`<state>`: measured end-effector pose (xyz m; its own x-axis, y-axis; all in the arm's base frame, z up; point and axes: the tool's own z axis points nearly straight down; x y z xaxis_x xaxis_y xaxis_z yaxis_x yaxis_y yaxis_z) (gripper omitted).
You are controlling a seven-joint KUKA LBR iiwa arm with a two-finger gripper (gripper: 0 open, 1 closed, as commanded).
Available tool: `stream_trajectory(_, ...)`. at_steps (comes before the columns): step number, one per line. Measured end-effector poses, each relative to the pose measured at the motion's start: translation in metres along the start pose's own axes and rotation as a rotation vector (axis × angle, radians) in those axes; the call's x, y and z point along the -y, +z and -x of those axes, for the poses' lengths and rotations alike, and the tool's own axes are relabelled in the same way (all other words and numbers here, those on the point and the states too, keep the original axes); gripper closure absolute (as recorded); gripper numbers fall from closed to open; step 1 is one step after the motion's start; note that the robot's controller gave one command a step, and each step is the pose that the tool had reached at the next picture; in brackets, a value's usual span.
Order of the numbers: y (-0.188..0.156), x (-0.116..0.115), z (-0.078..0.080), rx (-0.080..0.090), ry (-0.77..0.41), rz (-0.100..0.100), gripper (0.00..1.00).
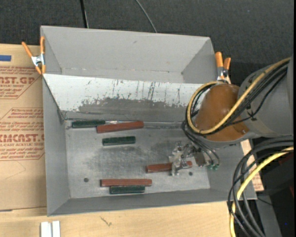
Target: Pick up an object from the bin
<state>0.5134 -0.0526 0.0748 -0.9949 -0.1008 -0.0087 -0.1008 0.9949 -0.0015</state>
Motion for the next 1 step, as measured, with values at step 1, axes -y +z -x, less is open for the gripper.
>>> stream_trajectory(1,-0.1722,0.0068,0.0115,0.000,0.030,-0.001,1.00)
